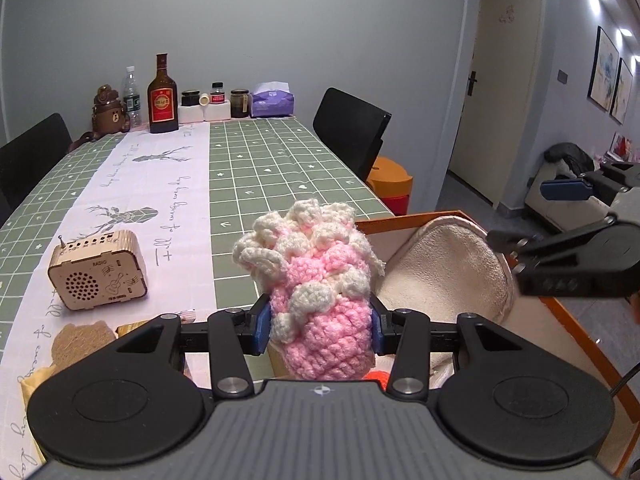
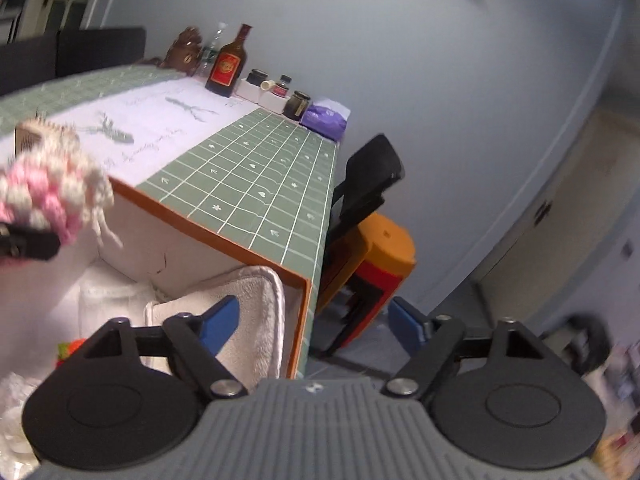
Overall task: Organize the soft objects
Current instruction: 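Lower both items into the box and open both tools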
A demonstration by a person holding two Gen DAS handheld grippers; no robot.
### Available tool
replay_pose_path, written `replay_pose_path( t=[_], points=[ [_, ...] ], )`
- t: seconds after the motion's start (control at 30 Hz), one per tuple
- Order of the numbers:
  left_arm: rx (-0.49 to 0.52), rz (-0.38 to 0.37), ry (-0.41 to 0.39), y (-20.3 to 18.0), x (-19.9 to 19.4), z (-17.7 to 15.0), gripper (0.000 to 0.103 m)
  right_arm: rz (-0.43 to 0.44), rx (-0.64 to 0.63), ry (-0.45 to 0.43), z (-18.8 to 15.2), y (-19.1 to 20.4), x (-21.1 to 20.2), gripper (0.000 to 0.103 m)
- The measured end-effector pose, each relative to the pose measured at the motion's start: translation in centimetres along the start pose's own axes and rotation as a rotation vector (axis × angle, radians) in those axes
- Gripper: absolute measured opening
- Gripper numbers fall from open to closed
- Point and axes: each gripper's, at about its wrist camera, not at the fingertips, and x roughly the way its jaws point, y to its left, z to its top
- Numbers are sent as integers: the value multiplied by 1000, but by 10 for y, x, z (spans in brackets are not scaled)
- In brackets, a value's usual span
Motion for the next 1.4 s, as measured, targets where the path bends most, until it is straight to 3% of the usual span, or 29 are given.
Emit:
replay_pose_path(
  t=[0.13,0.3,0.37,0.43,0.5,0.67,0.73,0.8,0.93,1.03,1.17,1.2,1.3,1.4],
  points=[
    [51,36,-4,-10,5,0,53,-13,97,38,-14,-17,-1,63],
    [49,-23,1,-18,5,2,53,16,154,26,-25,-23,-4,57],
    [75,4,0,-24,10,1,61,40,155,33,-26,-23,-3,57],
    [98,50,-6,-28,12,-1,77,49,149,33,-27,-21,-4,57],
    [98,78,-27,-29,9,-3,84,59,147,25,-26,-20,-6,56],
    [56,102,-91,-22,-3,2,90,99,169,11,-19,-24,-7,55],
    [56,124,-95,-20,-6,6,89,104,174,6,-16,-22,-9,42],
    [43,134,-92,-14,-8,11,86,115,170,14,-11,-20,-8,22],
    [-9,150,-77,2,-12,14,84,149,117,41,2,-1,5,15],
    [-48,154,-67,13,-16,12,82,165,56,111,11,21,27,11],
    [-49,146,-55,20,-21,6,82,147,69,352,13,45,78,7],
    [-45,147,-55,20,-22,5,82,134,71,386,12,50,87,0],
    [-34,151,-52,23,-23,1,82,101,51,460,7,67,111,2],
    [-24,154,-53,26,-26,0,82,132,113,539,1,71,131,1]
  ],
)
